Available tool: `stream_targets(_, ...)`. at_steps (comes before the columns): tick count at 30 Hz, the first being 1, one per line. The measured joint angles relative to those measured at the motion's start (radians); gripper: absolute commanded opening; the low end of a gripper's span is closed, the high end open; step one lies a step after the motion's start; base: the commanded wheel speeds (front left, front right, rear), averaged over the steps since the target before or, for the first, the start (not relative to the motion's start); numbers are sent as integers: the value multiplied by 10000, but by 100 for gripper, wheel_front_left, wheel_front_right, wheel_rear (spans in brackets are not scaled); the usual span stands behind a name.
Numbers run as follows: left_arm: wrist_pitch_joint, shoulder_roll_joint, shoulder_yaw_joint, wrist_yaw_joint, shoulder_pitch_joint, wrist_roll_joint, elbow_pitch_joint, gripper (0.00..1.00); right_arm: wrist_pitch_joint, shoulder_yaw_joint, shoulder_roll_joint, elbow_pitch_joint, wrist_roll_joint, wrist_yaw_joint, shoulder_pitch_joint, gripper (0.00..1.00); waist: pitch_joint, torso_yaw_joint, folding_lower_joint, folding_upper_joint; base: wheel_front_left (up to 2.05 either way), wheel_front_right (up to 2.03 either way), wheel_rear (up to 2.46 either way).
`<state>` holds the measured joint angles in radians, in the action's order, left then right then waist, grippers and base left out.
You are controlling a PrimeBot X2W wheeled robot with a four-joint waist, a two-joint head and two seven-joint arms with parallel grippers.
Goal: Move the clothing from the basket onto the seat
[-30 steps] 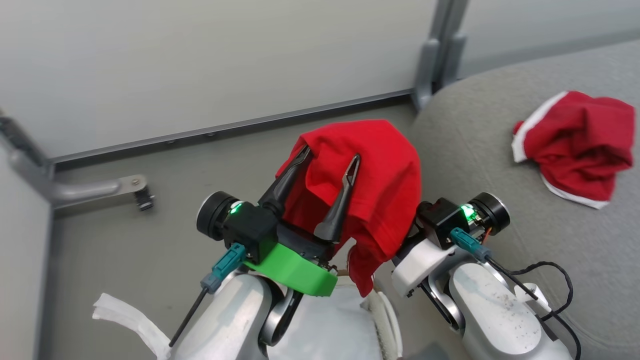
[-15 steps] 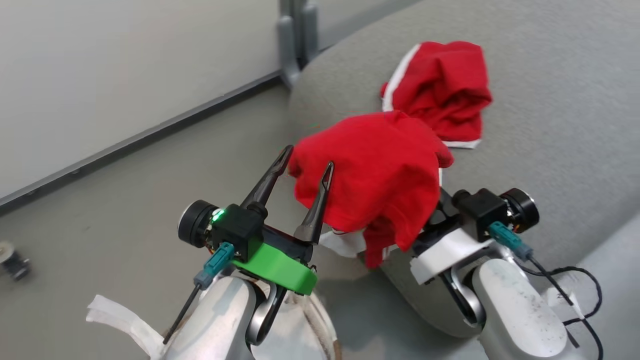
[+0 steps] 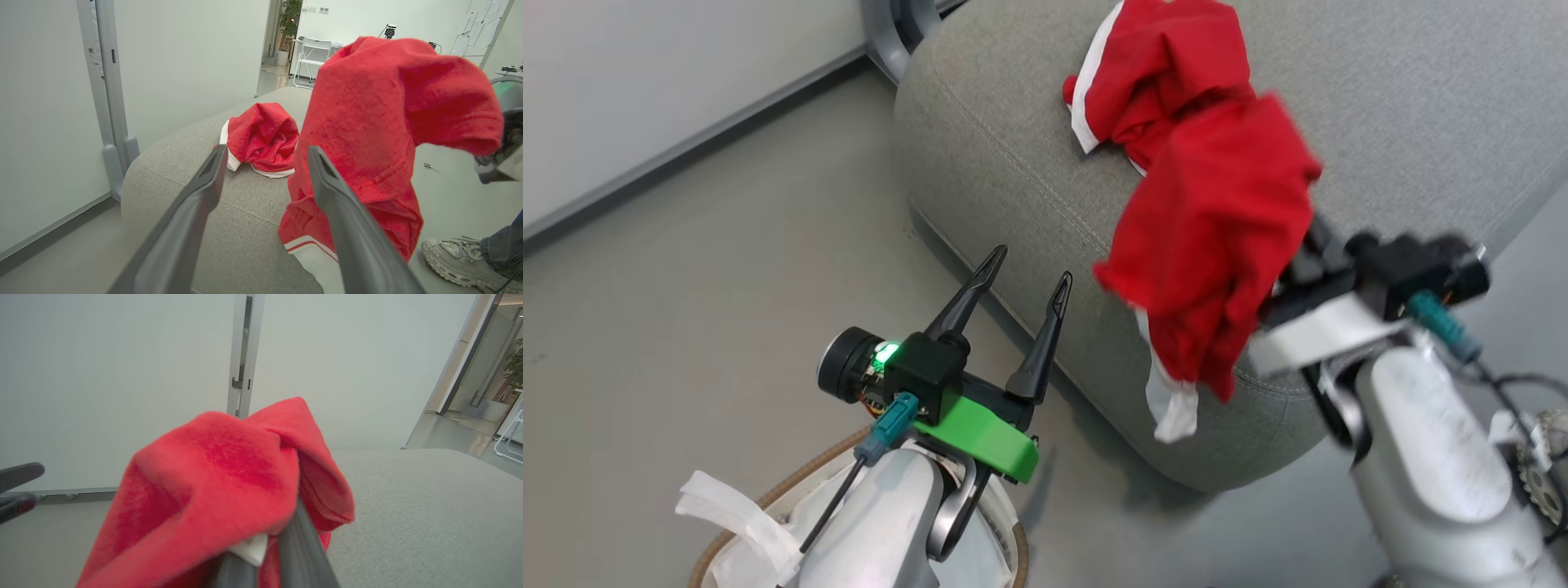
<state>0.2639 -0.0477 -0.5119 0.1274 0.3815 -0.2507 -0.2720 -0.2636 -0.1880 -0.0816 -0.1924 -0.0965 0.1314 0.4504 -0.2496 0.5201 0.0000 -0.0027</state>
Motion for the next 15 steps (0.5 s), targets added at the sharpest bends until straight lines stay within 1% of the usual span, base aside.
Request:
stream_targets(4, 0, -54, 201, 0, 23, 180, -63, 100, 0, 165, -502, -21, 63, 0, 1669, 0, -469, 34, 0, 0, 0, 0, 0)
stream_targets(8, 0, -100, 255, 2, 112, 270, -52, 100, 0, 901, -1047, -265, -25, 0, 3205, 0, -919, -37, 1, 0, 0, 0, 0)
stream_targets(12, 0, -215, 136, 4, 277, 322, -96, 100, 2, 1317, -1572, -807, 194, 0, 4368, 0, -1343, -324, 2, 0, 0, 0, 0)
stream_targets(15, 2, -291, 100, 4, 474, 347, -111, 100, -4, 1776, -1850, -1551, 366, 0, 5005, 0, -1653, -600, 1, 0, 0, 0, 0)
